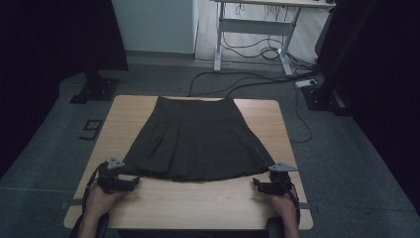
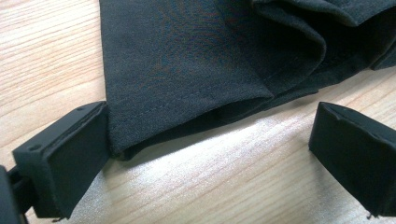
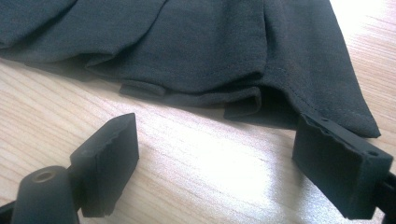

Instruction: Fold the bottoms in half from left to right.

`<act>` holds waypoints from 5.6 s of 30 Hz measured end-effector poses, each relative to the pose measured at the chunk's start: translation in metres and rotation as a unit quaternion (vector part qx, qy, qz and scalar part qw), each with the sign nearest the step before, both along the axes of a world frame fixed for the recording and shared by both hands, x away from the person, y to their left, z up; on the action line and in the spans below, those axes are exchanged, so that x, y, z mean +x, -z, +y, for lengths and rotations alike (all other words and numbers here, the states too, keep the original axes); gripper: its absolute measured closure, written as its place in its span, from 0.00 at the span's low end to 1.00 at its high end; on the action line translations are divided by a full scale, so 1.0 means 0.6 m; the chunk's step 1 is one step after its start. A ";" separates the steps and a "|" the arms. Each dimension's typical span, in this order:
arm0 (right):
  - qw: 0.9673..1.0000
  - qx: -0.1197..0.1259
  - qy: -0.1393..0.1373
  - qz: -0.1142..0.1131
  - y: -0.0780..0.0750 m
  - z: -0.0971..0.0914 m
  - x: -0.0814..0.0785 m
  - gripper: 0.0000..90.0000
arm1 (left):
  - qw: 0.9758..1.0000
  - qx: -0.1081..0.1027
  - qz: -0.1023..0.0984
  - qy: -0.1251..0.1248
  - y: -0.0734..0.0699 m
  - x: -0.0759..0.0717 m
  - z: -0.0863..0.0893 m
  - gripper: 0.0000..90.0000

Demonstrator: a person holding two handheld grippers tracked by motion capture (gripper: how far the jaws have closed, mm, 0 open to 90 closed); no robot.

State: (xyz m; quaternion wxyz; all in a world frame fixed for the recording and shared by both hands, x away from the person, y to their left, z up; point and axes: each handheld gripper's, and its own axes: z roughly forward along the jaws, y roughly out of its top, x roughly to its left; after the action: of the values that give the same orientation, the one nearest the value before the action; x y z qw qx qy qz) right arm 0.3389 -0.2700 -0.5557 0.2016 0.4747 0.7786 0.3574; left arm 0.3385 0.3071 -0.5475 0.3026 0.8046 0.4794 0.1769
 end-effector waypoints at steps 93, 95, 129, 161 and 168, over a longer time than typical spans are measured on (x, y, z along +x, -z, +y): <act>0.998 -0.021 0.058 0.032 -0.019 0.009 0.036 0.30 | 0.993 -0.002 0.014 0.117 -0.022 -0.071 -0.171 0.60; 0.997 -0.020 0.066 0.030 -0.018 0.002 0.038 0.30 | 0.992 -0.001 0.019 0.127 -0.022 -0.077 -0.177 0.55; 0.998 0.000 0.062 -0.006 -0.001 0.008 0.025 0.14 | 1.000 -0.028 0.011 0.007 -0.030 0.200 -0.073 0.00; 0.999 -0.010 0.043 0.009 -0.012 0.009 0.017 0.16 | 0.998 -0.007 -0.004 -0.061 0.000 0.250 -0.068 0.01; 1.000 -0.011 -0.019 0.004 -0.043 0.051 -0.003 0.17 | 0.998 -0.009 -0.002 -0.061 0.000 0.235 -0.066 0.01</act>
State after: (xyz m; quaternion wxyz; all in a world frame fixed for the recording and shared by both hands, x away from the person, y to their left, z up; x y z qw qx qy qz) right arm 0.3368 -0.2397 -0.5298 0.1970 0.4590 0.7921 0.3509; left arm 0.4793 0.2676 -0.5474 0.2992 0.7707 0.5284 0.1930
